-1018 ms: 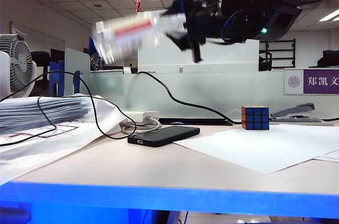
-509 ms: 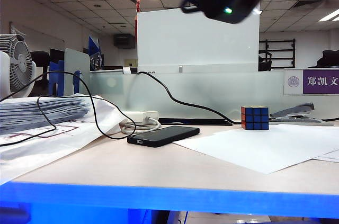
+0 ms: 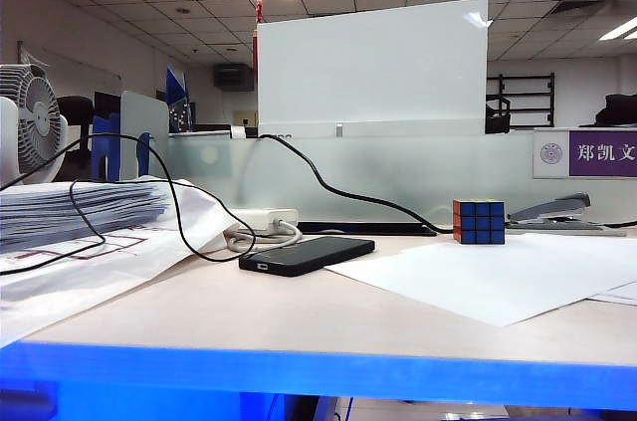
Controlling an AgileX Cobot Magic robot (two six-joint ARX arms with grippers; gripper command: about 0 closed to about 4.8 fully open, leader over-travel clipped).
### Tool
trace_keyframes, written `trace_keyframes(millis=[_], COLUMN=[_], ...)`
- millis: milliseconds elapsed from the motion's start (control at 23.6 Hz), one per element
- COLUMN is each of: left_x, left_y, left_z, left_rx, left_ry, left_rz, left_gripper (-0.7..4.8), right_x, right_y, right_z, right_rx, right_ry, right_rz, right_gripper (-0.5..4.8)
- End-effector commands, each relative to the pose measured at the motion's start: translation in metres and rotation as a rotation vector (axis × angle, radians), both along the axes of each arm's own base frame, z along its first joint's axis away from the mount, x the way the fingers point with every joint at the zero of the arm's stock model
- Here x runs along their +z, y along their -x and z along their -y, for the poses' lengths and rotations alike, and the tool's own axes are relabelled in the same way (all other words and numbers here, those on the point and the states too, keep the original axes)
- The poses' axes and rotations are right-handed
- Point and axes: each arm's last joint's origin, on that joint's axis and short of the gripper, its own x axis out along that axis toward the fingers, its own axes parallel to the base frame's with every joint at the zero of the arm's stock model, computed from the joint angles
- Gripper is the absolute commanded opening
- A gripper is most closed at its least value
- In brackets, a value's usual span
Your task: Flip the plastic bottle upside down.
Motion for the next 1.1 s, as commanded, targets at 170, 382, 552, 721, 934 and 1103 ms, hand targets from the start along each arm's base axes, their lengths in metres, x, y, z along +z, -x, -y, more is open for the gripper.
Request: trace_keyframes(millis=[170, 382, 552, 721, 934, 1103], left_x=[0.014, 0.017, 0.018, 0.021, 0.032, 0.038], left_y=[0.006, -0.001, -0.004, -0.002, -0.003, -0.001], left_z=[-0.001, 0.000, 0.005, 0.009, 0.011, 0.010], left_rx=[0.020, 0.001, -0.041, -0.082, -0.095, -0.097], left_ry=[0.031, 0.009, 0.003, 0.013, 0.017, 0.020], left_rz=[0.124, 0.119, 0.154, 0.216, 0.230, 0.250], left_gripper=[4.35, 4.35, 4.35, 4.35, 4.34, 4.34], right_x=[0.006, 0.007, 0.005, 0.005, 0.005, 0.005], right_y=[0.015, 0.027, 0.031, 0.031, 0.031, 0.031], right_z=[-0.011, -0.021, -0.027, -0.027, -0.027, -0.027], right_rx=[0.055, 0.090, 0.107, 0.111, 0.110, 0.109], right_ry=[-0.028, -0.032, -0.017, -0.010, -0.011, -0.010], right_rz=[-0.007, -0.005, -0.017, -0.016, -0.015, -0.020], right_gripper=[-0.02, -0.02, -0.02, -0.02, -0.02, -0.02])
